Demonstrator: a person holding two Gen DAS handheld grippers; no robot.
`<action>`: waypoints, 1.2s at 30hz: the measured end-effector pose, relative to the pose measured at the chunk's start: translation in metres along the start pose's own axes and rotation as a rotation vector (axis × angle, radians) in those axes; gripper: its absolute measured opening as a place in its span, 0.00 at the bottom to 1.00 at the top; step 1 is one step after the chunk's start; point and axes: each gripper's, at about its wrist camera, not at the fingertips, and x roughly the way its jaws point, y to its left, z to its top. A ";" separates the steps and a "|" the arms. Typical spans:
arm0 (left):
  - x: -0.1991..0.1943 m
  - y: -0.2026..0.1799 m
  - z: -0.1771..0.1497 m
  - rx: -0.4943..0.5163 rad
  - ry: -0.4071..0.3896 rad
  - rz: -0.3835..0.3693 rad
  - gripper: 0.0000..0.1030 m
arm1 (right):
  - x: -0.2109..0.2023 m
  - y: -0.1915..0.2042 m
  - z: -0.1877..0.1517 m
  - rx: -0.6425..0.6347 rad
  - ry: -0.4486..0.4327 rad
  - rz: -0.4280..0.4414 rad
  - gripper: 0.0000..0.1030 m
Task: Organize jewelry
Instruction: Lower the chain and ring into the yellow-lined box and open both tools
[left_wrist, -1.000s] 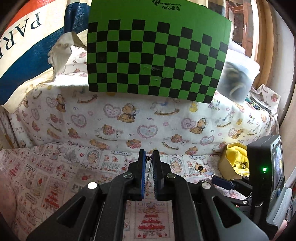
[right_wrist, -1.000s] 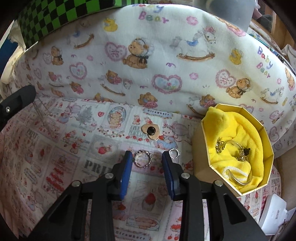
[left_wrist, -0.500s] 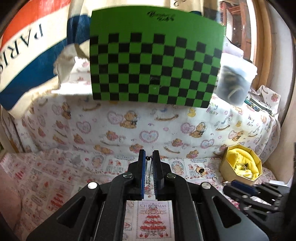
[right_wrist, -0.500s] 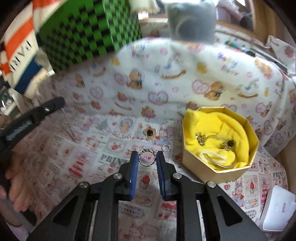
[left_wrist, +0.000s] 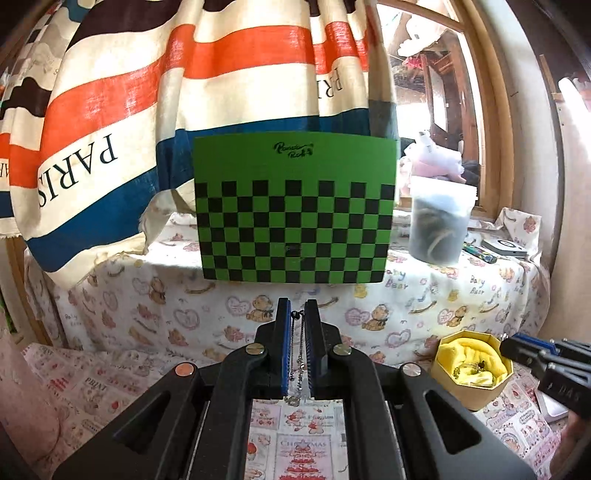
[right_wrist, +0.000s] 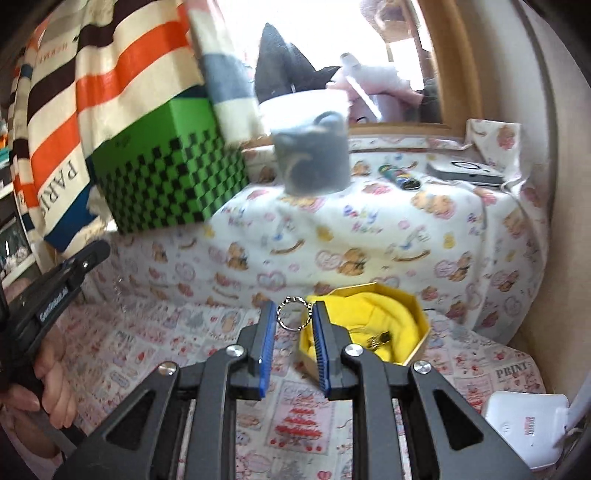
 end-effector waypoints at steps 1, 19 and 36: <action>0.000 -0.002 0.000 0.005 0.003 -0.004 0.06 | -0.001 -0.001 0.001 0.005 -0.006 -0.002 0.18; 0.026 -0.066 0.027 -0.002 0.168 -0.256 0.06 | 0.022 -0.061 -0.002 0.186 0.046 -0.030 0.18; 0.064 -0.159 0.012 0.042 0.321 -0.395 0.06 | 0.040 -0.090 -0.011 0.290 0.122 -0.030 0.18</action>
